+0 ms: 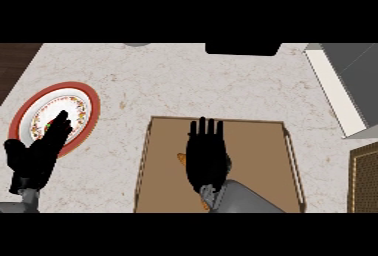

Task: Pick the eggplant from the tray and place it in the tiered shelf

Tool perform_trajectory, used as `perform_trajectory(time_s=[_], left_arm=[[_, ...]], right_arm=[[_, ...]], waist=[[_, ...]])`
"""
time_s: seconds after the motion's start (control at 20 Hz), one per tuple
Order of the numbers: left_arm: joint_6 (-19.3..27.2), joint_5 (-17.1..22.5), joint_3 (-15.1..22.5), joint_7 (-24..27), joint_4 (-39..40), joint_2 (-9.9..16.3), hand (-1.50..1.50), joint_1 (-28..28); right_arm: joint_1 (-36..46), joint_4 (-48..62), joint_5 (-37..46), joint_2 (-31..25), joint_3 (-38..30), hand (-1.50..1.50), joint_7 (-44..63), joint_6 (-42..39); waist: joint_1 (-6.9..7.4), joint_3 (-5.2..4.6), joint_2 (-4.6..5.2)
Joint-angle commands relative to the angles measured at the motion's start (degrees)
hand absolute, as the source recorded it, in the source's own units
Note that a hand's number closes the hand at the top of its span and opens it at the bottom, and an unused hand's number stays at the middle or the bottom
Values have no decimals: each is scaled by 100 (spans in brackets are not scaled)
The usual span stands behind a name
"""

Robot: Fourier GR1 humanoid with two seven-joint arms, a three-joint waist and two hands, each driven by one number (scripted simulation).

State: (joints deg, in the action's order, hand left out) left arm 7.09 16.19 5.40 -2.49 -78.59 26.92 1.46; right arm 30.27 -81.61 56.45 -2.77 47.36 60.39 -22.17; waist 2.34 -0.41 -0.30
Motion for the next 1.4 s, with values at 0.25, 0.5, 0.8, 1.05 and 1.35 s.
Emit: perform_trajectory(time_s=[0.25,0.5,0.8,1.05,1.35], left_arm=[[-107,9,-57,25,-34,-19,0,-77],[-170,30,-150,79,-122,0,0,-297],[93,-166,-141,-147,-184,-129,0,-68],[-192,-41,-362,-94,-337,-41,0,-303],[-187,-244,-398,-153,-62,-251,0,-45]], right_arm=[[874,926,-678,267,10,-150,1160,-1292],[1119,1266,-864,269,-146,-150,1146,-1326],[1078,1705,-780,270,125,-150,1105,-887],[984,2325,-448,271,77,-150,391,-448],[1075,2380,-612,272,165,-150,447,-270]], waist=[[-37,33,23],[-68,36,20],[-131,39,30],[-155,41,35],[-141,41,40]])
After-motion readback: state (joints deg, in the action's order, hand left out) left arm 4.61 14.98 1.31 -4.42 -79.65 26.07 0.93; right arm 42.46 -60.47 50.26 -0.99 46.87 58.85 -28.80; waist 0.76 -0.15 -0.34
